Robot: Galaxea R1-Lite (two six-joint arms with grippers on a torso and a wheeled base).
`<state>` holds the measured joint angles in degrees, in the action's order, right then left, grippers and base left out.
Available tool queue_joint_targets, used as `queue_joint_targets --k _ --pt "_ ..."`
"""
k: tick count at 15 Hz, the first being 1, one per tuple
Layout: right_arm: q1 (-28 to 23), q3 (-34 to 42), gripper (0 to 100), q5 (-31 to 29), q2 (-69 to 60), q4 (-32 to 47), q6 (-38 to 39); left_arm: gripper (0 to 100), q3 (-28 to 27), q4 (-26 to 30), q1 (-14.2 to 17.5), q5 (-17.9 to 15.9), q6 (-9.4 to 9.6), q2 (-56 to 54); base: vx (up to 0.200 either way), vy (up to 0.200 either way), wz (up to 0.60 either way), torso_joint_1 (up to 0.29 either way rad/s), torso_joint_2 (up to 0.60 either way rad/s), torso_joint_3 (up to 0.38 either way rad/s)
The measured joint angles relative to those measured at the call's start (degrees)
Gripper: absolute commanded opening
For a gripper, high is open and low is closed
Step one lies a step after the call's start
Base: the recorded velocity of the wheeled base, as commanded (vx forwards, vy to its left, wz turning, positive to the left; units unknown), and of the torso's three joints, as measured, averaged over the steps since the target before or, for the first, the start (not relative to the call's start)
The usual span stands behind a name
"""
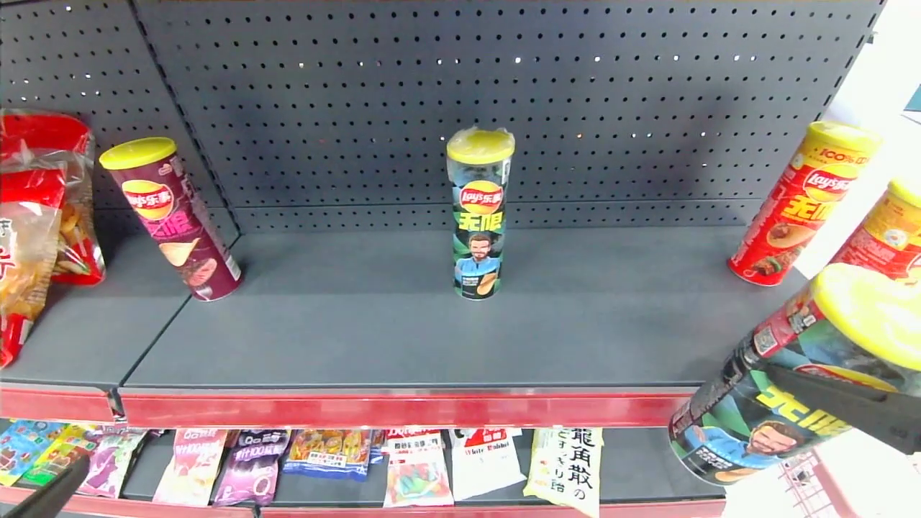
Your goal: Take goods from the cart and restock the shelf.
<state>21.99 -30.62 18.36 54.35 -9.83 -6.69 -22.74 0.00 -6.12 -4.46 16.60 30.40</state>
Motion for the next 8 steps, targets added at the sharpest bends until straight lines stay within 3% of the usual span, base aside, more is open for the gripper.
queue_joint_targets --k 6,8 --pt "0.0 0.3 0 0.6 -0.7 -0.6 0.2 100 -0.3 0.0 0.1 0.1 0.52 0.4 0.0 0.0 0.0 0.0 0.0 0.0" --pt "0.0 0.7 0 0.6 -1.5 -0.5 0.8 100 0.0 0.2 0.1 0.3 0.96 0.3 0.2 0.0 0.0 -0.005 0.0 0.002"
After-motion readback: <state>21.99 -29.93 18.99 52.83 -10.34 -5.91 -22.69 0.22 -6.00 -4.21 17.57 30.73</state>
